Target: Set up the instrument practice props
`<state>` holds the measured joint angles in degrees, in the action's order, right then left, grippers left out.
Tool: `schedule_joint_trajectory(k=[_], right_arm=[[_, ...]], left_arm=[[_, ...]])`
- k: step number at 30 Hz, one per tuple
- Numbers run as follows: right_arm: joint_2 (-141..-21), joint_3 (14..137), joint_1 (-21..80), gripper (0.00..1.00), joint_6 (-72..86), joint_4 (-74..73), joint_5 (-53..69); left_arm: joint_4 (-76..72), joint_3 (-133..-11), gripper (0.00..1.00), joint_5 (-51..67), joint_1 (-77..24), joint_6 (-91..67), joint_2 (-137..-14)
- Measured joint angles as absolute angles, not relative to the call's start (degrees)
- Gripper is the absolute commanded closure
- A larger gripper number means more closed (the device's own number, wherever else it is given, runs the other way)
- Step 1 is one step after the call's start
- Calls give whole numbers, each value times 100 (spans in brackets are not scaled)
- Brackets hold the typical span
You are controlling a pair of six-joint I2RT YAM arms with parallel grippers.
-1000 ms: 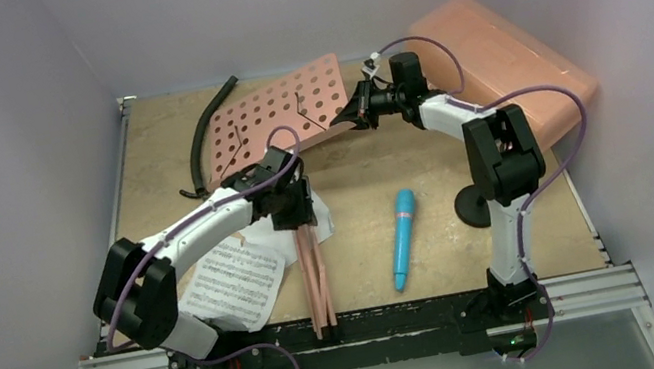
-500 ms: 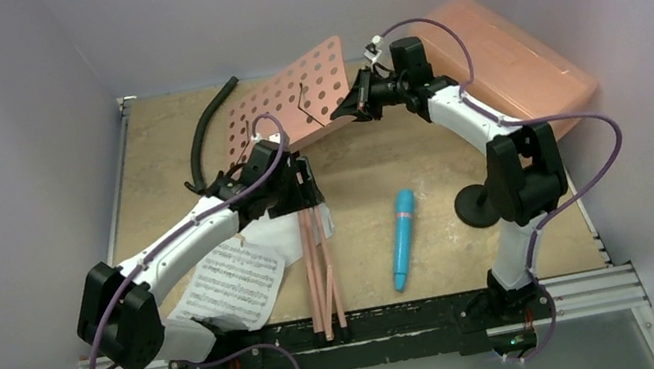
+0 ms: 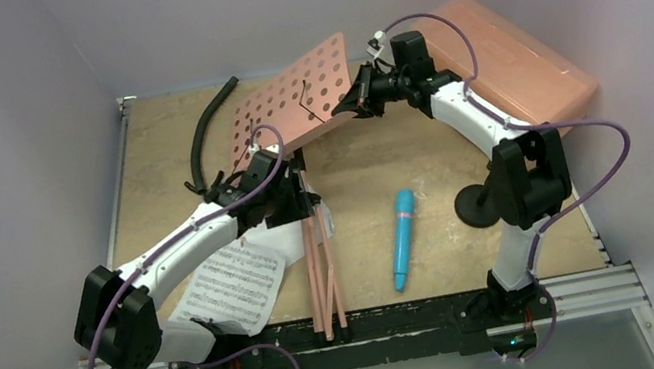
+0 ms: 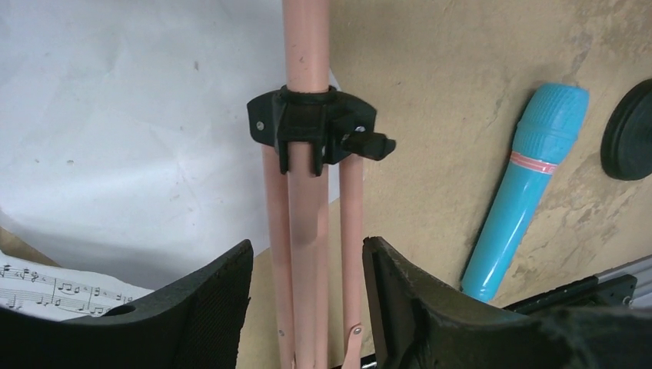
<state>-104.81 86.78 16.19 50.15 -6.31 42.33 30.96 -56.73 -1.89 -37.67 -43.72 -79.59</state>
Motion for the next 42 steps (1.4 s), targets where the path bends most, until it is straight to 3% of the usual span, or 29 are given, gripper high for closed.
schedule_joint_trajectory(k=[5, 10, 17, 33, 42], right_arm=[[-10368, 8792, 1619, 100, 5035, -794, 4171], [-10368, 9019, 1623, 100, 5050, -799, 4204], [-10368, 9179, 1610, 100, 5048, -1031, 4125], [-10324, 10429, 1608, 100, 5006, -1706, 4123], [-9319, 10501, 1559, 100, 4978, -1511, 4117]], left_arm=[[2958, -5358, 53, 40, -3767, -4377, -7961], [2716, -5107, 65, 377, -3767, -4392, -8095], [2388, -5107, 100, 661, -3767, -4390, -8208], [2421, -5739, 100, 508, -3760, -4327, -8180], [1839, -5937, 100, 464, -3765, -4058, -7769]])
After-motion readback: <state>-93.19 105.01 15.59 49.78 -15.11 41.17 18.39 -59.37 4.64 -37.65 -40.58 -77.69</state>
